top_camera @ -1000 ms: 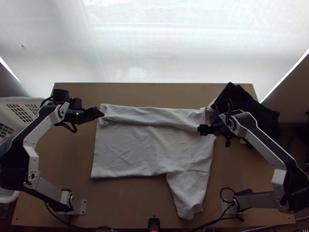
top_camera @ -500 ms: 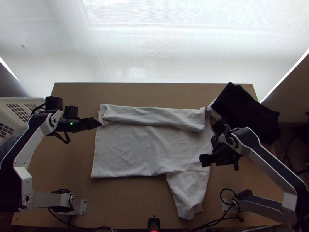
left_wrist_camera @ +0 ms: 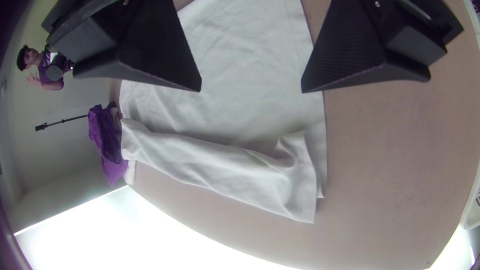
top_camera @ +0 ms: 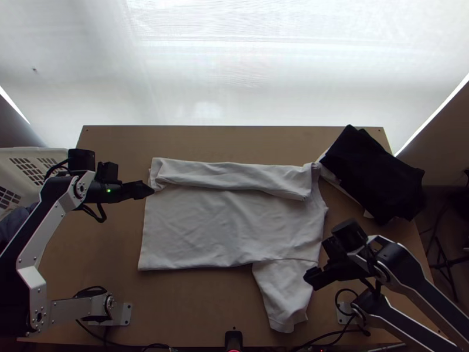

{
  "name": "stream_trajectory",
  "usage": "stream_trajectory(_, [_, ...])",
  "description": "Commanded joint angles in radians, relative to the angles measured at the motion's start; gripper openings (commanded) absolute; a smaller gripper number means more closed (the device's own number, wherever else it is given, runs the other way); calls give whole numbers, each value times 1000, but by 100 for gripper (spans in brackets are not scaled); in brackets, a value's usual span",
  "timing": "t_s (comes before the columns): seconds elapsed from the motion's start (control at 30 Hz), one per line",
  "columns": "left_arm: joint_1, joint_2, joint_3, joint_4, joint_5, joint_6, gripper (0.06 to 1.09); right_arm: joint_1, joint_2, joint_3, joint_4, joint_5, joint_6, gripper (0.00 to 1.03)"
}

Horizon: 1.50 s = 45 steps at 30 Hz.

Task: Fold the t-shirt

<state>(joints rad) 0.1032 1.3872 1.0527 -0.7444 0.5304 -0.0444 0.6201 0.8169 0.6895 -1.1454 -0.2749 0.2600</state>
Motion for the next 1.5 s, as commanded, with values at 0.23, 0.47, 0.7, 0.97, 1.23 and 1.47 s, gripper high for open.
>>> stream_trajectory(0.23, [-36, -28, -7, 4, -30, -26, 103, -163, -81, -39, -48, -73, 82, 99])
stream_trajectory(0.47, [-43, -11, -5, 19, -36, -32, 102, -161, -81, -97, -145, -164, 165, 99])
stream_trajectory(0.7, [-31, 19, 0, 27, -36, -23, 102, -69, -179, -166, -100, -185, 223, 99])
stream_trajectory(0.97, [-23, 67, 4, 43, -36, -14, 102, -5, 87, -156, -83, -285, 228, 99])
stream_trajectory(1.23, [-11, 98, 36, 53, -36, -14, 102, 49, 260, -128, -70, -314, 145, 99])
stream_trajectory(1.47, [-20, 110, 52, 53, -36, -20, 102, 76, 386, -87, -28, -314, 84, 99])
